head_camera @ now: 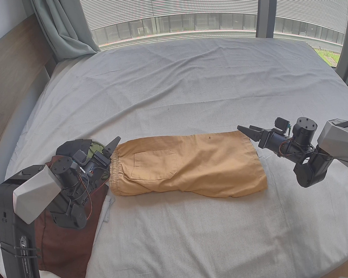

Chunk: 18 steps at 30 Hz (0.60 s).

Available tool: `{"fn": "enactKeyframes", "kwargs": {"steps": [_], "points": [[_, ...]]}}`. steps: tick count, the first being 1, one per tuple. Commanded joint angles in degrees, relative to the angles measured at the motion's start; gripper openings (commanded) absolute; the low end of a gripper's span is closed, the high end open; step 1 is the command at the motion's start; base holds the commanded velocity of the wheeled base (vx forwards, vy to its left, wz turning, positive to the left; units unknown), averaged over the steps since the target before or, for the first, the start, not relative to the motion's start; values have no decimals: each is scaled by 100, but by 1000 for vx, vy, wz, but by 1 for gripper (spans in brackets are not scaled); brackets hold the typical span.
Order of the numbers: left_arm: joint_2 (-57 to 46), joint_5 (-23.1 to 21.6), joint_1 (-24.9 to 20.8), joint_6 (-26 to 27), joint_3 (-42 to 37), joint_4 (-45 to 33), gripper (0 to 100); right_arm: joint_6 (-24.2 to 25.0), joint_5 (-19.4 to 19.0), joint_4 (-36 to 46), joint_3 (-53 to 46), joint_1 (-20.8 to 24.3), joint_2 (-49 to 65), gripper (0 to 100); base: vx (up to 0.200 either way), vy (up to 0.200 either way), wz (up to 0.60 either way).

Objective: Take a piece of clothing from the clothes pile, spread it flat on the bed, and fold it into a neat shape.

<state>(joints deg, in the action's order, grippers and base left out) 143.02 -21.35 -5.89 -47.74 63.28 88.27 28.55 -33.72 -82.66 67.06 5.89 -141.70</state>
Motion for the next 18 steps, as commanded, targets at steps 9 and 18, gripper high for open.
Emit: {"fn": "enactKeyframes", "kwargs": {"steps": [9, 18], "points": [[-1110, -54, -9, 1, -1274, 50, 100, 10, -12, -567, -1670, 149, 899, 100, 0, 0, 0], [-1786, -89, 9, 221, -2127, 50, 100, 37, -29, -575, -3146, 211, 1655, 100, 0, 0, 0]]}}
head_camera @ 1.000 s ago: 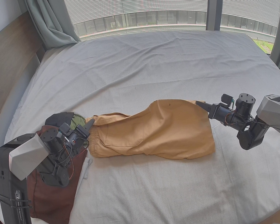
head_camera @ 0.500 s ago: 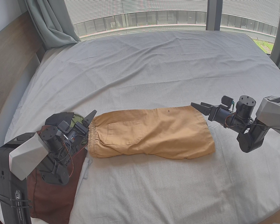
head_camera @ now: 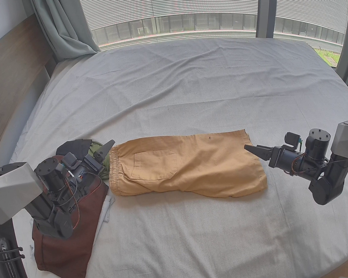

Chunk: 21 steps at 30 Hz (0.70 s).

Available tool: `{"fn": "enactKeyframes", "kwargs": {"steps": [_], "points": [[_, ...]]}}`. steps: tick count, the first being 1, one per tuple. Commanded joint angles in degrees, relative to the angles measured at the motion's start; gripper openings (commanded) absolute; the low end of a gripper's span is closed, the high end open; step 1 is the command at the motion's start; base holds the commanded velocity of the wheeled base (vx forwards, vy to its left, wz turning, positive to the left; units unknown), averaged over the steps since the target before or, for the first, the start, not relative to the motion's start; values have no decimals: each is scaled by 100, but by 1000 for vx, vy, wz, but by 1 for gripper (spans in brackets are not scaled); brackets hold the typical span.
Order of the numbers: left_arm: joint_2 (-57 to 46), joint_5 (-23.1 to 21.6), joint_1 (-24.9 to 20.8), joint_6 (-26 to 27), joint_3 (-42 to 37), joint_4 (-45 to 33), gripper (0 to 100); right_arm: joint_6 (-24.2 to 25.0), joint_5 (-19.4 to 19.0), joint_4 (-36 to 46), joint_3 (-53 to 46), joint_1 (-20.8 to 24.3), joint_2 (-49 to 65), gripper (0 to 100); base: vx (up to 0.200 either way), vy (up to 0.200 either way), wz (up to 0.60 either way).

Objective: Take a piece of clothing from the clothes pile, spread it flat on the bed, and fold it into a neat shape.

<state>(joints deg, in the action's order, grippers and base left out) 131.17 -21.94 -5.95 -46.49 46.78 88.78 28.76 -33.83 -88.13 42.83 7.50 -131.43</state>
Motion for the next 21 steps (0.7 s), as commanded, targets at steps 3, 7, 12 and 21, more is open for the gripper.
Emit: {"fn": "enactKeyframes", "kwargs": {"steps": [3, 7, 12, 21], "points": [[-601, -21, 15, 316, -476, -1, 100, -63, -1, -29, -1154, 235, 794, 100, 0, 0, 0], [-654, -38, 41, 686, -485, -1, 100, -134, 43, -29, -1268, 296, 970, 100, 0, 0, 0], [-918, -64, 76, 853, -485, -1, 100, -142, 61, -20, -1294, 366, 1137, 100, 0, 0, 0], [-1225, -346, 191, 1283, -564, 7, 100, -239, 61, -20, -1312, 525, 1233, 100, 0, 0, 0]]}}
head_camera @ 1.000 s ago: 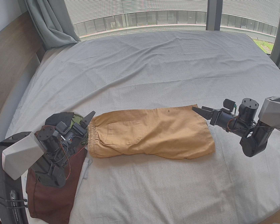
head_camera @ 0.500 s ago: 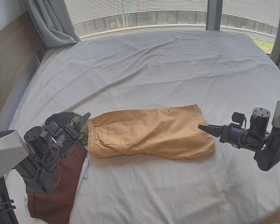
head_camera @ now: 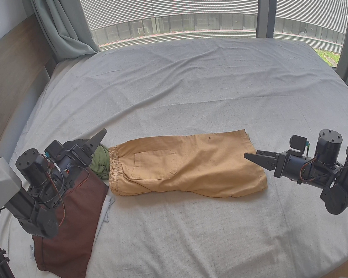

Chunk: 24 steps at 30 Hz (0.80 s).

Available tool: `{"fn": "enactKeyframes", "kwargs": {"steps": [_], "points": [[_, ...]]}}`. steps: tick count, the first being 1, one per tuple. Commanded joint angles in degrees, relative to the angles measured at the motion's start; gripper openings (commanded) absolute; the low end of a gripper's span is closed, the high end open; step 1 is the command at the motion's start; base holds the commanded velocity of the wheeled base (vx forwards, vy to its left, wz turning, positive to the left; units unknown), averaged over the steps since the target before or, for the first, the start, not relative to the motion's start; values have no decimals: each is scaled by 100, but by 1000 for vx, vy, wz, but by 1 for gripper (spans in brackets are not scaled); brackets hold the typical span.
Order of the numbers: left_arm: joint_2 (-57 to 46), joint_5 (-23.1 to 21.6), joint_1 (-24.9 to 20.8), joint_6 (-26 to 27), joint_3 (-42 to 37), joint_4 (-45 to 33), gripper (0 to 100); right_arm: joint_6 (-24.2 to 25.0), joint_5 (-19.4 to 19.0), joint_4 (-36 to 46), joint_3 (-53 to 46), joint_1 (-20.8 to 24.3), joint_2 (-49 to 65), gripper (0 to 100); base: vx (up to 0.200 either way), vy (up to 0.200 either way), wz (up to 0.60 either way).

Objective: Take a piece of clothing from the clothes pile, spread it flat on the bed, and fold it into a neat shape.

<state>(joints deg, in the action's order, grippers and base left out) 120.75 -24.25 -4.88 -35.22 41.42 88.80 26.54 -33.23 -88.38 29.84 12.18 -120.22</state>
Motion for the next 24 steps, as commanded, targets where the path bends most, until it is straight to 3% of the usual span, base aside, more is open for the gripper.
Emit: {"fn": "enactKeyframes", "kwargs": {"steps": [1, 5, 8, 24], "points": [[-227, -186, 92, 287, -64, 6, 100, -17, 1, 5, -40, 57, 131, 100, 0, 0, 0], [-368, -370, 83, 771, -266, 6, 100, -44, 1, -4, -154, 144, 201, 100, 0, 0, 0], [-526, -669, 110, 1448, -565, -3, 100, -52, 1, -4, -189, 197, 245, 100, 0, 0, 0], [-631, -1574, 145, 3126, -1198, -3, 100, -140, 89, 5, -418, 443, -256, 100, 0, 0, 0]]}}
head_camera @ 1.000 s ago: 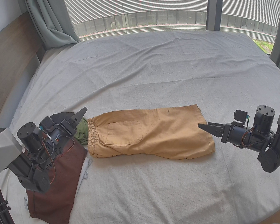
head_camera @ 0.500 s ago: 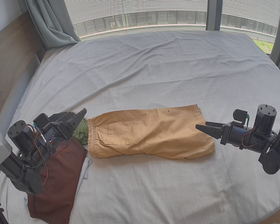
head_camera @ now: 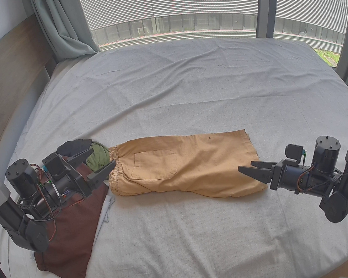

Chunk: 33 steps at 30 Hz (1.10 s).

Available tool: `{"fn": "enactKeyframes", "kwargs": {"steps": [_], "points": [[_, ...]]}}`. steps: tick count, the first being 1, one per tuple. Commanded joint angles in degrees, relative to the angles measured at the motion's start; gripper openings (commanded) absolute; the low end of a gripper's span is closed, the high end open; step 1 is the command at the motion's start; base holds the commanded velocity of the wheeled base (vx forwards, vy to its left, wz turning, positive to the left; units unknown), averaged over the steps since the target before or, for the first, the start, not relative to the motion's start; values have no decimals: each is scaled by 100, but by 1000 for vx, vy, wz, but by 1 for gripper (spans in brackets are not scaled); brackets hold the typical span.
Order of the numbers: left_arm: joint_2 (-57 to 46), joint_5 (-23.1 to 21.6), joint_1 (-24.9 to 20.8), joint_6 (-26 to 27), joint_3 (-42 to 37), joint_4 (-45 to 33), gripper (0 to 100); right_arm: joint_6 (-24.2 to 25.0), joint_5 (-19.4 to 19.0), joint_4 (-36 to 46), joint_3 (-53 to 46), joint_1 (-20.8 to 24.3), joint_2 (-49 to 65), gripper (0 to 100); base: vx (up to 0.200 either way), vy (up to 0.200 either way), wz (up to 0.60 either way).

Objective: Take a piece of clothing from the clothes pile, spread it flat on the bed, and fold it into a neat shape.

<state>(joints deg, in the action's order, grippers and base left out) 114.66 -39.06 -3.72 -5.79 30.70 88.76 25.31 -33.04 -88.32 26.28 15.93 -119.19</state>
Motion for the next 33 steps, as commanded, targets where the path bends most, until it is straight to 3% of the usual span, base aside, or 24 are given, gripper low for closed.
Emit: {"fn": "enactKeyframes", "kwargs": {"steps": [1, 27, 33], "points": [[-32, -102, 29, 219, -152, 1, 100, -17, 122, -1, -62, 103, -456, 100, 0, 0, 0], [30, -102, 38, 245, -213, 1, 100, 36, 271, -19, 219, 182, -2056, 100, 0, 0, 0], [12, -102, 38, 236, -222, 1, 100, 159, 588, -19, 518, 173, -2355, 100, 0, 0, 0]]}}
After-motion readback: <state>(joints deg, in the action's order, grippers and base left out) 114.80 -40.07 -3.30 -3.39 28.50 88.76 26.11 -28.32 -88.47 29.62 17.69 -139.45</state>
